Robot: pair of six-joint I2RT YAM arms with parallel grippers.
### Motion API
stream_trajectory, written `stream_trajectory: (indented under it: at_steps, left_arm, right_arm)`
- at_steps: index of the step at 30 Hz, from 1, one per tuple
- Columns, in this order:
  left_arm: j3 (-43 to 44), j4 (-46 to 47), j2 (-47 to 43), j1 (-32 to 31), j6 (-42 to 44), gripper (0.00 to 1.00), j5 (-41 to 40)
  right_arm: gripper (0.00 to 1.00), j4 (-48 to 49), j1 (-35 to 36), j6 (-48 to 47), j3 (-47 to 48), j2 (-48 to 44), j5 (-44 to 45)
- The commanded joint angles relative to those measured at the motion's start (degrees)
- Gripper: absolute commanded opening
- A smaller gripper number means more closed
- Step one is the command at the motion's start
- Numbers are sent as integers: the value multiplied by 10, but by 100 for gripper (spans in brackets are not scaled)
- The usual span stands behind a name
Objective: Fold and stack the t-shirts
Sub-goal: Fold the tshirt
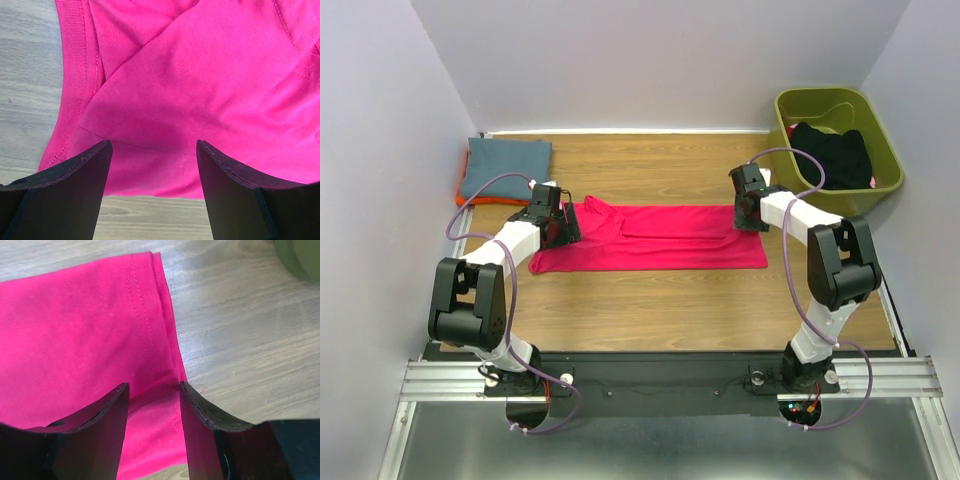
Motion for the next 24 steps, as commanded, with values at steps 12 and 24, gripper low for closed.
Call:
stream_trajectory:
  at_steps: [12,24]
  left_arm:
    - [-1,4,30,0,6,79,-22]
    - [-2,-1,49,15,3,79,-1]
  right_arm:
    - [16,-16,-10,32,18,20,60]
    - [22,-16,-29,26,11,15,68]
